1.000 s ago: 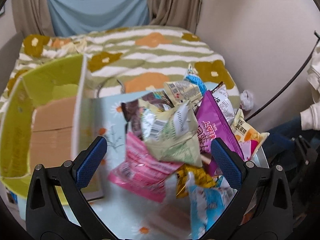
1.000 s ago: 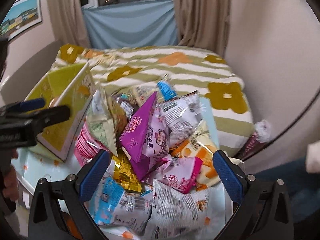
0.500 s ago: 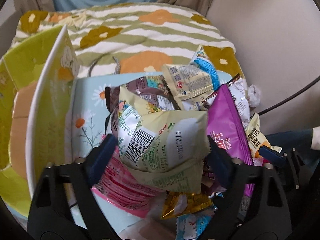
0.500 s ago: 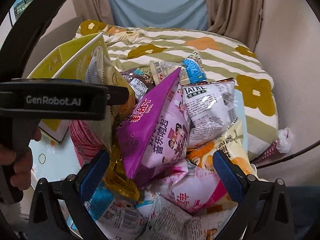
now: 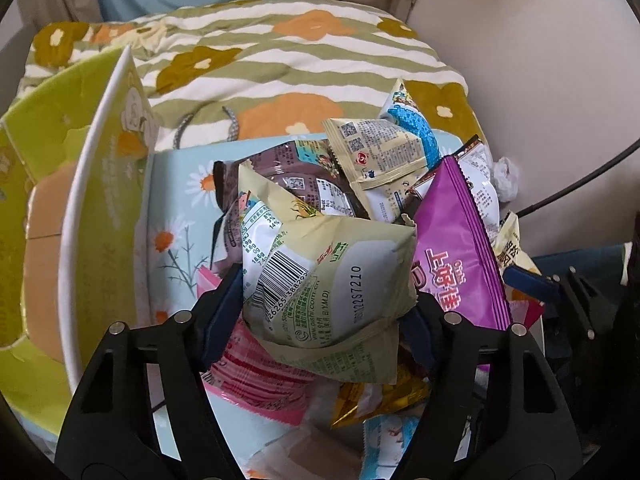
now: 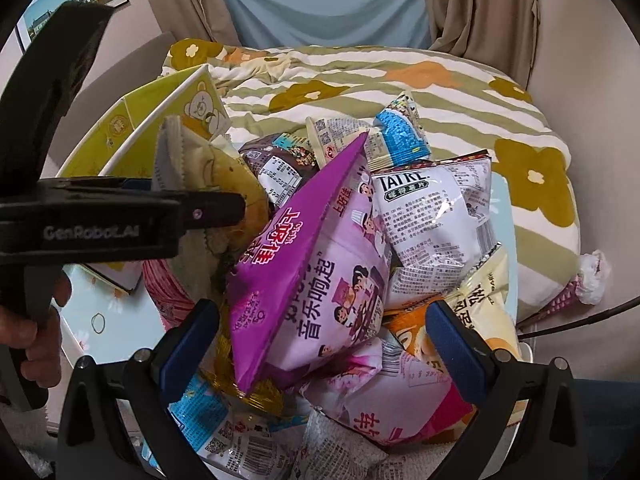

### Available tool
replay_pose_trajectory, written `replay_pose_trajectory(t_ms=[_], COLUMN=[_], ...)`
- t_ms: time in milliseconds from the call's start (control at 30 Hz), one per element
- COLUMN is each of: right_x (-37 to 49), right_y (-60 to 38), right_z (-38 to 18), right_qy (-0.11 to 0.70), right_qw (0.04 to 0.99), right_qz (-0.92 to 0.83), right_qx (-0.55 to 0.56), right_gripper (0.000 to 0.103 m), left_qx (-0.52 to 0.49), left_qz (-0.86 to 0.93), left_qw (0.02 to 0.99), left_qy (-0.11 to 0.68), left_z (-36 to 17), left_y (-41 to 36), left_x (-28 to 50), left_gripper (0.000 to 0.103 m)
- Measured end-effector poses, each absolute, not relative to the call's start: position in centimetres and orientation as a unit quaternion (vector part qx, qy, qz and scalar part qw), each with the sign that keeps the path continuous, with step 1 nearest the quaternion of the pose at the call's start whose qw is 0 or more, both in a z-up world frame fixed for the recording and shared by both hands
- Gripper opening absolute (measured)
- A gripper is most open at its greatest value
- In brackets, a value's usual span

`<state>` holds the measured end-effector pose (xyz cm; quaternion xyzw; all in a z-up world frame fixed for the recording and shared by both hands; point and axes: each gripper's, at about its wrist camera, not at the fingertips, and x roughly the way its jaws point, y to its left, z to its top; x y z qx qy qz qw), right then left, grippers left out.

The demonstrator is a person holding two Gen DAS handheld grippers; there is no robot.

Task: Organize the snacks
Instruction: 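Grasp a pale green snack bag with the left tool while the right grasps a purple bag, then carry both bags over the yellow box and open both tools to drop them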

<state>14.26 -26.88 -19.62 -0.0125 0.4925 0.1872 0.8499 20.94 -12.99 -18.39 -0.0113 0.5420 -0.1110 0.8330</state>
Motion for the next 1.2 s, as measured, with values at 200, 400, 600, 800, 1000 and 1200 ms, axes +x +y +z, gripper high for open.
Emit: replay_pose_trajectory(t_ms=[200,400,600,800,1000,1200], right_x=[14.8,15.2,16.0,16.2,15.2,14.9], right_y=[-26.2,-25.0,-24.4,-24.2,-24.4,-25.1], right_z=[-19.9,-19.9,-20.6,-21.2,-20.6,-20.0], right_qy=[0.493,0.484,0.481,0.486,0.475,0.464], right_qw=[0.846,0.847,0.849,0.847,0.852,0.861], right_qz=[0.204,0.217,0.214,0.214,0.216,0.203], right_qx=[-0.016,-0.036,-0.045,-0.039,-0.036,-0.041], right_gripper=[0.103,0.103,0.103,0.085,0.061,0.049], left_qx=[0.015,0.009,-0.003,-0.013,-0.021,-0.027], left_qz=[-0.112,-0.101,-0.092,-0.090,-0.088,-0.084], left_qw=[0.844,0.850,0.854,0.854,0.857,0.864], left_qy=[0.525,0.518,0.512,0.512,0.507,0.495], left_z=[-17.1,-16.5,-16.2,-16.1,-15.8,-14.9], left_y=[-12.7,-11.5,-10.4,-10.0,-9.8,-9.9], left_x=[19.8,19.6,19.4,18.9,18.5,18.1], left_gripper=[0.071,0.071,0.071,0.071,0.071,0.071])
